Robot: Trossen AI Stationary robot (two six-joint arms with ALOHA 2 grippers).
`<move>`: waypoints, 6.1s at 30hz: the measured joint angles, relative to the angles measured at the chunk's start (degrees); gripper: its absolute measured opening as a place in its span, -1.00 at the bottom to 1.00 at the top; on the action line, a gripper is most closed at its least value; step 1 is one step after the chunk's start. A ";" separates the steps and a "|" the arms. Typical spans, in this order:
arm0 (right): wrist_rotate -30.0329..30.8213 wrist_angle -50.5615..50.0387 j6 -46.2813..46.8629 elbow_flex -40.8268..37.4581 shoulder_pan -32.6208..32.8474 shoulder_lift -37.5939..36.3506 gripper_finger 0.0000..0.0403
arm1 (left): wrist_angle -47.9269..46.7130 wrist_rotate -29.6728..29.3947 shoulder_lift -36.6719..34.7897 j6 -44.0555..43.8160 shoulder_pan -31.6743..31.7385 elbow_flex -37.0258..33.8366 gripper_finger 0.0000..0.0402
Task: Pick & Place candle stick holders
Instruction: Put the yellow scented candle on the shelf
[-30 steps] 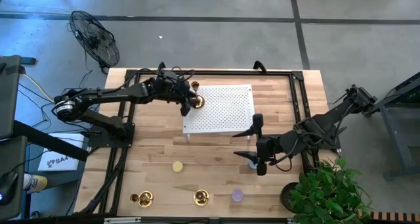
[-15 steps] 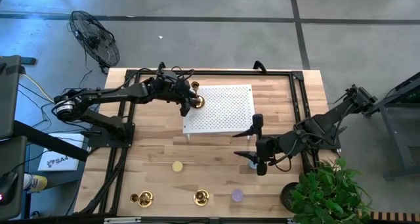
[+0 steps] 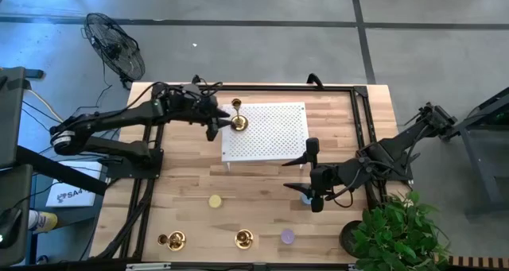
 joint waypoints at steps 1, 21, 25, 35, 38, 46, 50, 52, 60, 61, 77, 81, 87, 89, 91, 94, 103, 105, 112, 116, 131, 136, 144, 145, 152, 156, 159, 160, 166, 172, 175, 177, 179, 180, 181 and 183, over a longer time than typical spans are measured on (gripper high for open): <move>0.00 -0.01 0.00 0.00 0.00 0.00 0.23 | -1.84 0.00 -0.84 0.00 -0.02 0.00 -0.24; -0.17 -0.65 0.00 0.00 0.00 0.00 0.23 | -34.10 11.30 -14.09 -8.52 -0.23 0.00 -0.24; -0.22 -0.66 0.02 0.00 0.00 0.00 0.23 | -36.23 11.06 -14.07 -11.68 -3.43 -0.02 -0.24; -0.30 -0.66 0.21 0.00 0.01 0.00 0.23 | -35.44 -1.72 -14.04 -23.18 -23.60 -0.02 -0.24; -0.49 -0.68 0.54 0.00 0.00 0.00 0.23 | -35.02 -7.16 -13.84 -27.64 -30.51 -0.02 -0.24; -0.58 -0.68 0.63 0.00 0.00 0.00 0.23 | -27.59 -17.18 -9.82 -38.09 -44.18 -0.04 -0.24; -0.61 -0.68 0.63 0.00 0.00 0.00 0.23 | -26.02 -18.86 -6.32 -39.77 -47.31 -0.04 -0.24; -0.61 -0.68 0.63 0.00 0.02 0.00 0.23 | -26.15 -20.24 -4.06 -43.08 -48.16 -0.04 -0.24; -0.74 -1.92 1.94 0.00 0.04 0.00 0.23 | -26.06 -19.27 4.89 -46.08 -48.76 -0.09 -0.24; -0.73 -2.03 1.95 0.00 0.04 0.00 0.23 | -26.02 -19.37 5.76 -46.07 -48.76 -0.09 -0.24; -0.70 -2.38 2.56 0.00 0.05 0.00 0.23 | -25.61 -28.22 8.25 -45.00 -48.76 -0.09 -0.24; -0.75 -2.40 3.39 0.00 0.04 0.00 0.23 | -25.43 -28.56 8.25 -45.25 -48.76 -0.09 -0.24; -2.15 -2.69 3.63 0.00 0.07 0.00 0.23 | -25.04 -29.96 8.25 -45.44 -48.76 -0.09 -0.24; -2.61 -2.80 3.62 0.00 0.07 0.00 0.23 | -25.06 -30.73 8.25 -46.13 -48.76 -0.09 -0.24; -2.78 -2.82 3.61 0.00 0.07 0.00 0.23 | -25.20 -31.45 8.25 -46.46 -48.76 -0.09 -0.24; -2.79 -2.80 3.61 0.00 0.07 0.00 0.23 | -24.92 -32.25 8.25 -46.61 -48.76 -0.09 -0.24; -6.35 -2.80 10.22 0.00 -1.09 0.00 0.23 | -22.22 -29.83 8.27 -46.74 -48.72 -0.02 -0.24; -6.72 -2.97 11.91 0.00 -1.58 0.00 0.23 | -22.23 -31.16 8.29 -46.39 -48.74 -0.02 -0.24; -11.39 -3.63 13.90 0.00 -3.67 0.00 0.23 | -22.66 -32.30 8.29 -45.71 -48.74 -0.02 -0.24; -11.30 -3.65 13.64 0.00 -4.71 0.00 0.23 | -22.24 -32.29 8.29 -41.38 -48.74 -0.02 -0.24; -12.99 -1.70 11.17 0.00 -5.70 0.00 0.23 | -22.20 -28.42 8.29 -41.03 -48.74 -0.02 -0.24; -16.18 1.21 11.07 0.00 -5.72 0.00 0.23 | -22.18 -27.04 8.29 -40.47 -48.74 -0.02 -0.24; -20.70 2.40 4.44 0.00 -5.71 0.00 0.23 | -22.06 -26.29 8.29 -40.47 -48.74 -0.02 -0.24; -21.19 2.64 4.36 0.00 -5.73 0.00 0.23 | -22.08 -25.85 8.29 -40.48 -48.74 -0.02 -0.24; -20.19 2.77 4.74 0.00 -6.36 0.00 0.23 | -22.00 -24.95 8.29 -41.87 -48.74 -0.04 -0.24; -20.05 1.05 4.68 0.00 -6.36 0.00 0.23 | -22.00 -19.96 8.29 -45.55 -48.72 -0.04 -0.24; -18.75 0.50 4.68 0.00 -6.35 0.00 0.23 | -21.85 -14.54 8.29 -48.77 -48.78 -0.04 -0.24; -18.44 0.32 4.68 0.00 -6.35 0.00 0.23 | -21.61 -12.74 8.29 -50.05 -48.76 -0.04 -0.24; -18.22 0.00 4.85 0.00 -6.36 0.00 0.23 | -16.55 -7.36 9.67 -52.59 -48.79 -0.09 -0.24; -18.79 -0.20 6.45 0.00 -6.34 0.00 0.23 | -15.33 -5.23 14.20 -52.06 -50.96 -0.09 -0.24; -19.73 -0.42 6.53 0.00 -6.34 0.00 0.23 | -15.33 -4.29 15.78 -52.04 -51.56 -0.09 -0.24; -19.93 -0.40 6.54 0.00 -6.34 0.00 0.23 | -14.92 -4.31 16.36 -52.04 -51.34 -0.09 -0.24; -19.93 -0.42 6.51 0.00 -6.34 0.00 0.23 | -15.18 -5.75 16.47 -52.05 -51.34 -0.09 -0.24; -19.93 -0.40 6.51 0.00 -6.34 0.00 0.23 | -15.05 -7.07 16.41 -52.06 -51.36 -0.09 -0.24; -19.94 -0.40 6.51 0.00 -6.34 0.00 0.23 | -15.03 -8.42 16.40 -52.05 -51.36 -0.07 -0.24; -20.48 -0.40 6.56 0.00 -6.34 0.00 0.23 | -15.56 -10.13 16.45 -52.09 -51.36 -0.07 -0.24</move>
